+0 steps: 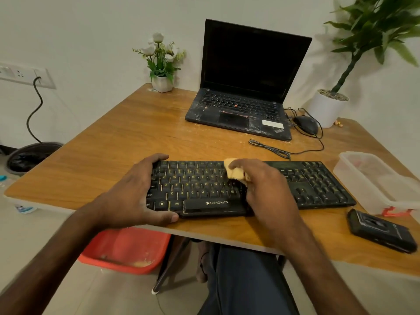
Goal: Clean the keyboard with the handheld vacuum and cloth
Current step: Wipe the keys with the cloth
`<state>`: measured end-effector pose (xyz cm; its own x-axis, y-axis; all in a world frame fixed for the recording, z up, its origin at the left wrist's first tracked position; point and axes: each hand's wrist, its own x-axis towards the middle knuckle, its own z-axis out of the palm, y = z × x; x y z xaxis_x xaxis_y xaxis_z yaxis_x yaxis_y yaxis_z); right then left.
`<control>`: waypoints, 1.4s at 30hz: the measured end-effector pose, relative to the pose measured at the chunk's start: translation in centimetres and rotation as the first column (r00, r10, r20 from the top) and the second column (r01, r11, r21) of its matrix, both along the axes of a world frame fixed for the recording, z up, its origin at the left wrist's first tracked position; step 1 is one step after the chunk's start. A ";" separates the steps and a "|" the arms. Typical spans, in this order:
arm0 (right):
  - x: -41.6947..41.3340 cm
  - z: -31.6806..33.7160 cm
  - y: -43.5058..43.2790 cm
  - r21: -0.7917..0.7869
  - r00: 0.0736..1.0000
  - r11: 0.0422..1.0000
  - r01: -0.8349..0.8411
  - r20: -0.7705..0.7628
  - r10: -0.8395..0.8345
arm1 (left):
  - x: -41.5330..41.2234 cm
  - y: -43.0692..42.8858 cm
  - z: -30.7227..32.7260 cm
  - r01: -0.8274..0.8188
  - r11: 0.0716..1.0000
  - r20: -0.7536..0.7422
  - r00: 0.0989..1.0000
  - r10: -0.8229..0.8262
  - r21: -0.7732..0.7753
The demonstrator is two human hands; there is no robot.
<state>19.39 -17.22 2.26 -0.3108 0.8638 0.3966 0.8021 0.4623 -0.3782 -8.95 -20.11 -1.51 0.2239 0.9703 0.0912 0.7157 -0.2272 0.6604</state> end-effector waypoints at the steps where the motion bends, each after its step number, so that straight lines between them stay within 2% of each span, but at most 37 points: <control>1: -0.4 0.2 0.4 -0.016 0.999 0.999 0.038 -0.025 -0.038 | 0.0 0.0 0.0 0.003 1.000 -0.001 1.000 -0.003 0.003; 4: -4.1 0.2 -1.2 -0.068 0.998 0.998 -0.001 -0.067 -0.004 | 0.0 -0.1 0.0 -0.018 1.000 0.020 1.000 0.018 -0.006; 7: -7.9 -0.7 -4.4 -0.008 0.991 0.991 -0.135 -0.020 0.135 | 0.2 -0.2 -0.1 -0.028 1.000 0.024 0.999 0.028 0.001; 9: -8.6 -0.4 -5.8 -0.055 0.973 0.971 -0.232 -0.001 0.232 | 0.1 -0.2 -0.2 -0.029 1.000 0.020 0.999 0.028 0.010; 11: -7.6 0.6 -5.9 -0.120 0.959 0.952 -0.282 -0.062 0.276 | 0.1 -0.2 -0.2 -0.028 0.999 0.020 0.999 0.027 0.016; 13: -5.6 1.6 -4.4 -0.131 0.969 0.967 -0.217 -0.145 0.198 | 0.1 -0.2 -0.1 -0.028 1.000 0.016 0.999 0.028 0.005; 15: -3.3 2.1 -1.9 -0.058 0.980 0.997 -0.053 -0.197 0.040 | 0.2 -0.1 0.0 -0.024 1.000 0.012 1.000 0.024 0.004; 17: -2.6 1.7 -0.4 -0.020 0.985 0.998 0.065 -0.159 -0.067 | 0.3 -0.2 -0.1 -0.023 1.000 0.006 1.000 0.023 0.009; 20: -3.7 0.0 -1.2 -0.094 0.997 0.995 0.041 -0.056 -0.046 | 0.3 -0.2 0.0 -0.025 1.000 -0.007 1.000 0.025 0.009; 22: -4.7 -0.7 -2.5 -0.102 0.997 0.995 0.015 -0.078 -0.023 | 0.3 -0.2 0.0 -0.030 0.999 -0.016 0.999 0.031 0.014; 26: -6.6 -1.3 -5.4 -0.033 0.991 0.991 -0.127 -0.034 0.126 | 0.4 -0.3 -0.2 -0.025 0.999 -0.023 0.999 0.025 0.023; 28: -5.7 -0.7 -5.2 -0.102 0.987 0.984 -0.146 -0.084 0.137 | 0.3 -0.3 0.0 -0.013 1.000 -0.009 1.000 0.013 0.007; 30: -3.8 0.5 -3.6 -0.152 0.973 0.983 -0.104 -0.218 0.069 | -0.5 -0.3 0.2 0.029 0.998 0.059 0.998 -0.026 -0.049; 32: -1.7 1.9 -1.4 -0.065 0.949 0.998 0.019 -0.314 -0.039 | -1.6 -0.4 0.6 0.078 0.991 0.132 0.989 -0.064 -0.107; 35: -0.8 2.3 0.8 0.010 0.954 0.985 0.173 -0.250 -0.165 | -2.2 -0.5 0.8 0.087 0.991 0.133 0.988 -0.073 -0.103; 39: -4.1 0.6 0.4 -0.074 0.975 0.973 0.219 -0.009 -0.221 | -1.6 -0.7 0.4 0.034 0.998 0.087 0.996 -0.030 -0.047; 42: -7.7 0.3 -0.9 -0.102 0.984 0.979 0.178 0.012 -0.178 | -1.6 -0.7 0.3 0.005 0.999 0.086 0.996 -0.001 -0.045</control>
